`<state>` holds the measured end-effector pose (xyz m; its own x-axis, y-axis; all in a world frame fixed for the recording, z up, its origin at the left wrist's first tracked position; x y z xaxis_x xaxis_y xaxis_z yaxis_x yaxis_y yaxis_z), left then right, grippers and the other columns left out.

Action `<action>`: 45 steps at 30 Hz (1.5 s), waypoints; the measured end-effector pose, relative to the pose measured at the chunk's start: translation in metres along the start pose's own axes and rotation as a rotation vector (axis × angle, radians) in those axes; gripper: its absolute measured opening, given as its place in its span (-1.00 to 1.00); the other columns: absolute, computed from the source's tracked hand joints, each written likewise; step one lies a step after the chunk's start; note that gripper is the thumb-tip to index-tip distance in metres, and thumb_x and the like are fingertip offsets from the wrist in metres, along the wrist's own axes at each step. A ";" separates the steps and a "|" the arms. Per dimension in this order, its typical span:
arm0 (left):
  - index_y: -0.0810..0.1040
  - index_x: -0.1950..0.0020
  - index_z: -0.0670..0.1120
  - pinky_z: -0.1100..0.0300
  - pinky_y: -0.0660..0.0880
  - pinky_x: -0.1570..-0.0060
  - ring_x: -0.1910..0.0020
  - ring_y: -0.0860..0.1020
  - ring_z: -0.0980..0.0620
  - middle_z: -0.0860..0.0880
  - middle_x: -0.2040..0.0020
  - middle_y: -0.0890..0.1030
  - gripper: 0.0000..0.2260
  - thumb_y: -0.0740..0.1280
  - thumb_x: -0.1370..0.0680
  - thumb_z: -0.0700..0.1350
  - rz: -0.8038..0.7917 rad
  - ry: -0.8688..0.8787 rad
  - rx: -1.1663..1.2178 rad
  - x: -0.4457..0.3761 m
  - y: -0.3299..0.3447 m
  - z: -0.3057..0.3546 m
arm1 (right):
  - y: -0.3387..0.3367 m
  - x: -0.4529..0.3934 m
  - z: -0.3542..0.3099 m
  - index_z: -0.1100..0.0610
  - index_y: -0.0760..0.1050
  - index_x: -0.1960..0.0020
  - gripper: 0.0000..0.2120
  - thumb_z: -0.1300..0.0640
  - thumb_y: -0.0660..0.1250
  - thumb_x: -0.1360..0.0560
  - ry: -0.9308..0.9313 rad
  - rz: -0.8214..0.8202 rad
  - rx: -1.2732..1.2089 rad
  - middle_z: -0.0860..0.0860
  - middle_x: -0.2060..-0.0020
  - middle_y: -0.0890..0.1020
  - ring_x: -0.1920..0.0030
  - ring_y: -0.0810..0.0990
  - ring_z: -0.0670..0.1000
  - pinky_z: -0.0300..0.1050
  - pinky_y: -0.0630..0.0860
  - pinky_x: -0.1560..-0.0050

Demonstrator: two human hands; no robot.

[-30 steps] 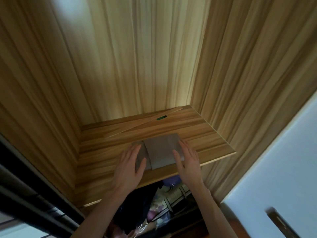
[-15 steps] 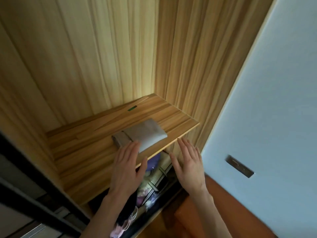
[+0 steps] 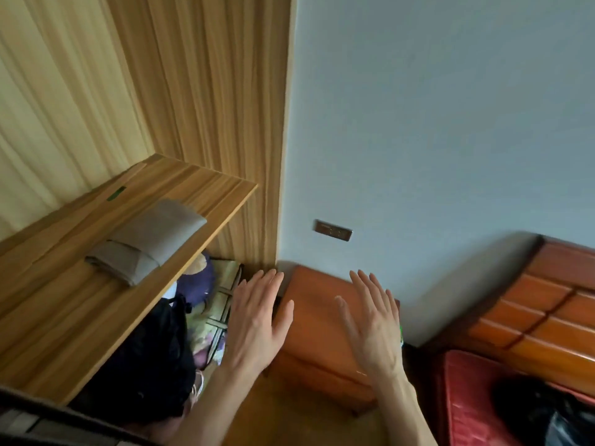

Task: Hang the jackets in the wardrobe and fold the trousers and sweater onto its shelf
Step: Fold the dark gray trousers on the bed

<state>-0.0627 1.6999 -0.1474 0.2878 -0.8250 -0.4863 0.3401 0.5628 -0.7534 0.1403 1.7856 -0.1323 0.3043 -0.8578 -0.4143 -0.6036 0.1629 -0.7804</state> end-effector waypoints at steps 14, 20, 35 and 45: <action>0.46 -0.53 -0.08 -0.16 0.34 -0.51 -0.55 0.39 -0.05 -0.07 -0.52 0.49 -0.53 0.25 -0.68 0.10 -0.281 0.536 0.277 0.076 0.117 0.316 | -0.224 0.196 0.203 0.00 0.38 -0.58 -0.46 -0.17 0.28 -0.67 0.499 0.319 0.233 -0.06 -0.55 0.43 -0.63 0.23 -0.02 0.10 0.15 -0.63; 0.42 -0.56 -0.07 -0.18 0.33 -0.52 -0.57 0.36 -0.05 -0.06 -0.52 0.48 -0.51 0.19 -0.70 0.14 -0.393 0.698 0.412 0.163 0.141 0.451 | -0.320 0.320 0.257 0.01 0.35 -0.59 -0.43 -0.24 0.21 -0.68 0.679 0.444 0.313 -0.07 -0.56 0.40 -0.64 0.21 -0.04 0.16 0.18 -0.61; 0.44 -0.54 -0.06 -0.09 0.24 -0.57 -0.58 0.31 0.01 -0.02 -0.52 0.46 -0.52 0.17 -0.70 0.17 -0.656 1.033 0.583 0.384 0.195 0.679 | -0.466 0.600 0.326 0.03 0.37 -0.58 -0.48 -0.05 0.34 -0.67 1.074 0.681 0.464 -0.07 -0.56 0.40 -0.64 0.20 -0.05 0.13 0.21 -0.61; 0.46 -0.53 -0.04 -0.12 0.28 -0.54 -0.55 0.37 -0.02 -0.02 -0.50 0.50 -0.53 0.19 -0.68 0.13 -0.799 1.194 0.602 0.442 0.255 0.779 | -0.492 0.680 0.389 -0.01 0.34 -0.59 -0.49 -0.03 0.32 -0.67 1.294 0.825 0.479 -0.08 -0.55 0.42 -0.62 0.23 -0.07 0.06 0.19 -0.62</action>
<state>0.8487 1.5188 -0.2098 -0.8902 -0.3059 -0.3377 0.4318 -0.3303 -0.8393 0.9307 1.3119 -0.2116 -0.9189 -0.2379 -0.3147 0.0715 0.6842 -0.7258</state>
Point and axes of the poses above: each hand's wrist, its own x-axis away from the middle knuckle, its own y-axis out of the palm, z = x × y, the point moved 9 cm from there along -x, towards the middle knuckle
